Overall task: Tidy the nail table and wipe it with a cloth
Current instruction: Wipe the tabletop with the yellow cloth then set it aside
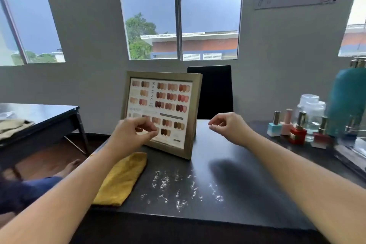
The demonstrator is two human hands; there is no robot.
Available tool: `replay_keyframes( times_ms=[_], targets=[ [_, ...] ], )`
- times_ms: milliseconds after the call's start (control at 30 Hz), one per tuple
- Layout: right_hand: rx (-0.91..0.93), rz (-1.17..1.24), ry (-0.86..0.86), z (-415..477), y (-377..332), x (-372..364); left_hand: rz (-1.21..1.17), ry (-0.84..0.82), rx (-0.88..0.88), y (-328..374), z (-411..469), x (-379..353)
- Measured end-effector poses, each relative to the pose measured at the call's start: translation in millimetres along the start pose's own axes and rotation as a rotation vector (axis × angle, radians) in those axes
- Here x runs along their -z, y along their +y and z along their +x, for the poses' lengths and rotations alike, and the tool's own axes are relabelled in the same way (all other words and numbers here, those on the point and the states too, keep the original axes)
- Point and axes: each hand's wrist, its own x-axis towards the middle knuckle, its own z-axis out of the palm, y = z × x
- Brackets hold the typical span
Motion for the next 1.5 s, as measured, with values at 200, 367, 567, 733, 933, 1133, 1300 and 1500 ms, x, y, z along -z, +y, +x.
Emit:
replay_keyframes(
  times_ms=[200, 367, 567, 733, 933, 1133, 1300, 1500],
  targets=[
    [-0.075, 0.007, 0.046, 28.1, 12.7, -60.4, 0.096, 0.118, 0.257, -84.2, 1.1, 20.6],
    [-0.121, -0.024, 0.112, 47.0, 23.5, -82.4, 0.002, 0.075, 0.409, -118.8, 22.4, 21.6],
    [-0.083, -0.066, 0.059, 56.4, 24.9, -88.1, -0.236, -0.051, 0.533, -134.6, 45.6, 22.5],
    [-0.062, -0.061, 0.056, 57.9, 24.6, -87.7, -0.213, -0.116, 0.562, -146.5, 49.1, 20.5],
    [-0.065, -0.031, 0.065, 57.6, 22.4, -87.0, -0.086, -0.080, 0.505, -153.7, 51.5, 19.4],
    [-0.059, 0.006, 0.053, 59.1, 21.7, -86.5, -0.118, -0.077, 0.498, -158.7, 54.5, 21.3],
    [-0.061, -0.005, 0.039, 68.3, 26.0, -91.9, -0.132, -0.136, 0.514, -157.4, 44.8, 26.6],
    [0.002, -0.057, 0.016, 86.2, 23.7, -98.6, -0.215, -0.158, 0.544, -148.3, 31.5, 37.2]
  ],
)
